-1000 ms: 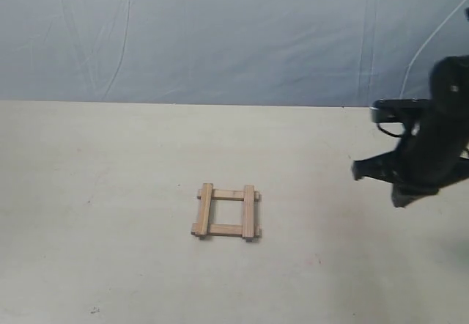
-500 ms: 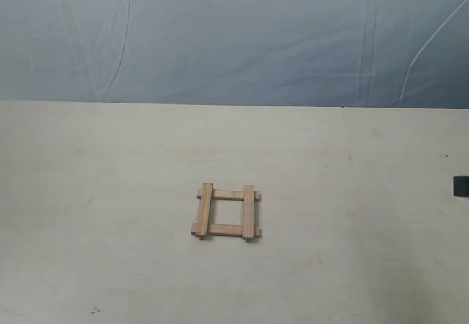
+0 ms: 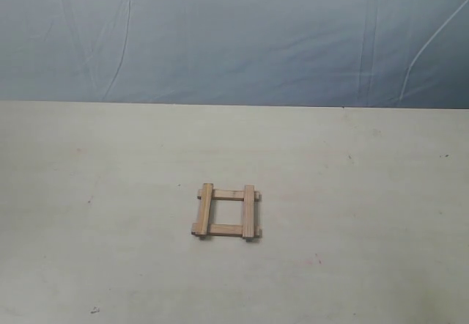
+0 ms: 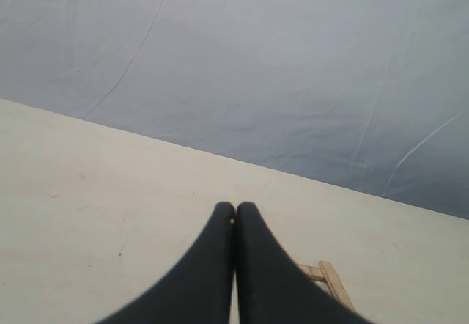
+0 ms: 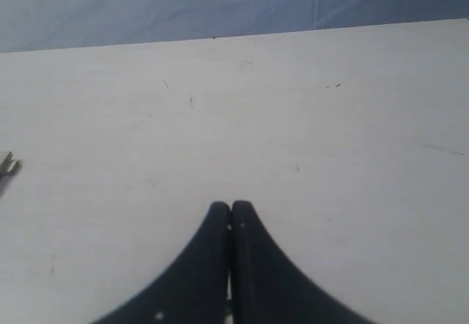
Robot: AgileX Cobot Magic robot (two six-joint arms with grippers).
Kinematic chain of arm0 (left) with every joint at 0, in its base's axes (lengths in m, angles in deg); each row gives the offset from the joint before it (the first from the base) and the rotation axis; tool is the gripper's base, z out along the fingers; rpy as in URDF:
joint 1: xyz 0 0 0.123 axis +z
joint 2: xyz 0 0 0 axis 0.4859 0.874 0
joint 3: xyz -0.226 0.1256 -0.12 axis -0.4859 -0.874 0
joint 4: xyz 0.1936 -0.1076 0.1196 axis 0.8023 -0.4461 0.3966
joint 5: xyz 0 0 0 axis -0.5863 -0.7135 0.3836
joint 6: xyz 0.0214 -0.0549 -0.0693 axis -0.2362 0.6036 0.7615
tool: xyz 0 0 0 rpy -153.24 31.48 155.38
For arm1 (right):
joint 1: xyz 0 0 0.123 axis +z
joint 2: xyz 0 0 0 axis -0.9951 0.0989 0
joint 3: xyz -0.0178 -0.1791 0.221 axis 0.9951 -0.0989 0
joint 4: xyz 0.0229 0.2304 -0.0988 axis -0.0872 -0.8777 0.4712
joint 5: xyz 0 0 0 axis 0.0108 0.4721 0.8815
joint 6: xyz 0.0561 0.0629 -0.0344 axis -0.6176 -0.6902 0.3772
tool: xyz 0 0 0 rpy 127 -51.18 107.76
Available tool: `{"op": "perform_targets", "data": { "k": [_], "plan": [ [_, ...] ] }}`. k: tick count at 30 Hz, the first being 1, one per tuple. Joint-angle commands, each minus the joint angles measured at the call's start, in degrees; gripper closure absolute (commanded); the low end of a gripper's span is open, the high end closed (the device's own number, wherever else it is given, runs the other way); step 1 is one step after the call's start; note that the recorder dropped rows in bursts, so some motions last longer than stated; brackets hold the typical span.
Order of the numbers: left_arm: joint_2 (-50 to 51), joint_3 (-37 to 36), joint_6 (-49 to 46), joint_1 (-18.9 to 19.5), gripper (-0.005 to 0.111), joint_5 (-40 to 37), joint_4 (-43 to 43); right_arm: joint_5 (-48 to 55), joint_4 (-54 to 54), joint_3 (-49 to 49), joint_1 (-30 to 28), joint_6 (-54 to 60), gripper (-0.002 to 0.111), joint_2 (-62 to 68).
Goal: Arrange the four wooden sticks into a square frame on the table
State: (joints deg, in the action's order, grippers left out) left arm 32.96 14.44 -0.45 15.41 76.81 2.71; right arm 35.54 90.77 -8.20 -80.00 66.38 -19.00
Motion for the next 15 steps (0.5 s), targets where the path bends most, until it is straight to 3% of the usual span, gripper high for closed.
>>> {"op": "perform_targets", "data": {
  "k": [1, 6, 9, 15],
  "plan": [
    [-0.28, -0.12, 0.41, 0.04, 0.107, 0.30, 5.24, 0.35, -0.03, -0.41, -0.33, 0.21, 0.109, -4.67],
    [-0.28, -0.12, 0.41, 0.04, 0.107, 0.30, 10.34, 0.43, -0.03, -0.41, -0.33, 0.21, 0.109, -23.80],
    [-0.28, -0.12, 0.41, 0.04, 0.107, 0.30, 10.56, -0.38, -0.03, -0.41, -2.17, 0.21, 0.109, -24.05],
    [-0.28, -0.12, 0.41, 0.04, 0.107, -0.30, 12.31, 20.58, 4.72, -0.41, -5.68, 0.21, 0.109, -24.05]
  ]
}}
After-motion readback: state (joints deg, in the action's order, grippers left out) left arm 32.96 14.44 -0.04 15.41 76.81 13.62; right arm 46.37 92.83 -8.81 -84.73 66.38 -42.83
